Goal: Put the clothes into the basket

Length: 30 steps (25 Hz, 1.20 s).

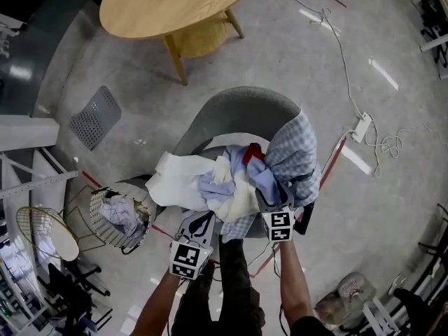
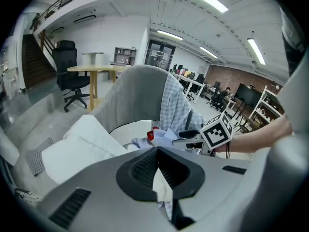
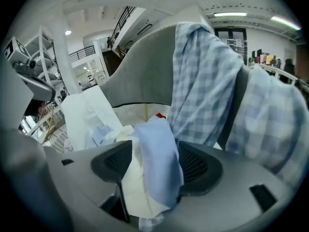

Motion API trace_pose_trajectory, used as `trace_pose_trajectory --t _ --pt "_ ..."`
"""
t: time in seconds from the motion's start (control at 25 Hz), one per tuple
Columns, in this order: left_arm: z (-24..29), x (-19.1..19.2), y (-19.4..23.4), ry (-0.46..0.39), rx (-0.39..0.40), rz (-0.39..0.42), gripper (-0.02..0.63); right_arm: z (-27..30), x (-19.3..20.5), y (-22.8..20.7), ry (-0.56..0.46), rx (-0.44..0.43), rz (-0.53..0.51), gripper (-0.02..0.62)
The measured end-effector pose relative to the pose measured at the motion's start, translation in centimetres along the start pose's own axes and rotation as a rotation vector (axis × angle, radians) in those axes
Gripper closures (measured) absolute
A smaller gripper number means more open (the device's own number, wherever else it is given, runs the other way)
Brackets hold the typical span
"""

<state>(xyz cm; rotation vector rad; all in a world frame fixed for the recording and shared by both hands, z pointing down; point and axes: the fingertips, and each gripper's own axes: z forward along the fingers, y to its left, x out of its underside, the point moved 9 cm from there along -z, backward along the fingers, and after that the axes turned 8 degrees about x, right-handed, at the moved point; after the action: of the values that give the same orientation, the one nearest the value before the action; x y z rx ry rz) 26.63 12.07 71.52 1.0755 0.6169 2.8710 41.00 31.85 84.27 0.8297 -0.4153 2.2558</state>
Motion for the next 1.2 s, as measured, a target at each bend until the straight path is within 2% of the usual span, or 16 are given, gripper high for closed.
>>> trace_pose_trajectory --t 0.28,0.32,0.36,0.44,0.48,0.84,1.2 --pt "0.3 2.0 0.7 0.026 -0.022 -0.018 0.600 2.0 2.3 0.2 0.076 0.033 0.008 0.296" --pt "0.3 2.1 0.8 0.027 -0.023 -0.019 0.600 2.0 2.4 0.2 0.086 0.046 -0.002 0.337" --pt "0.3 2.1 0.7 0.028 -0.022 -0.020 0.600 2.0 2.5 0.2 0.094 0.060 -0.016 0.425" --pt "0.1 2.1 0.7 0.032 -0.022 -0.024 0.600 1.9 2.6 0.2 0.103 0.082 -0.035 0.519" --pt "0.1 2.1 0.7 0.032 -0.024 -0.026 0.600 1.8 2.6 0.1 0.106 0.082 -0.033 0.538" --pt "-2.0 0.4 0.3 -0.012 -0.040 -0.030 0.600 -1.1 -0.6 0.1 0.018 0.016 0.043 0.550" --pt "-6.4 -2.2 -1.2 -0.092 -0.074 0.001 0.600 -6.7 -5.1 2.9 -0.123 -0.051 0.027 0.552"
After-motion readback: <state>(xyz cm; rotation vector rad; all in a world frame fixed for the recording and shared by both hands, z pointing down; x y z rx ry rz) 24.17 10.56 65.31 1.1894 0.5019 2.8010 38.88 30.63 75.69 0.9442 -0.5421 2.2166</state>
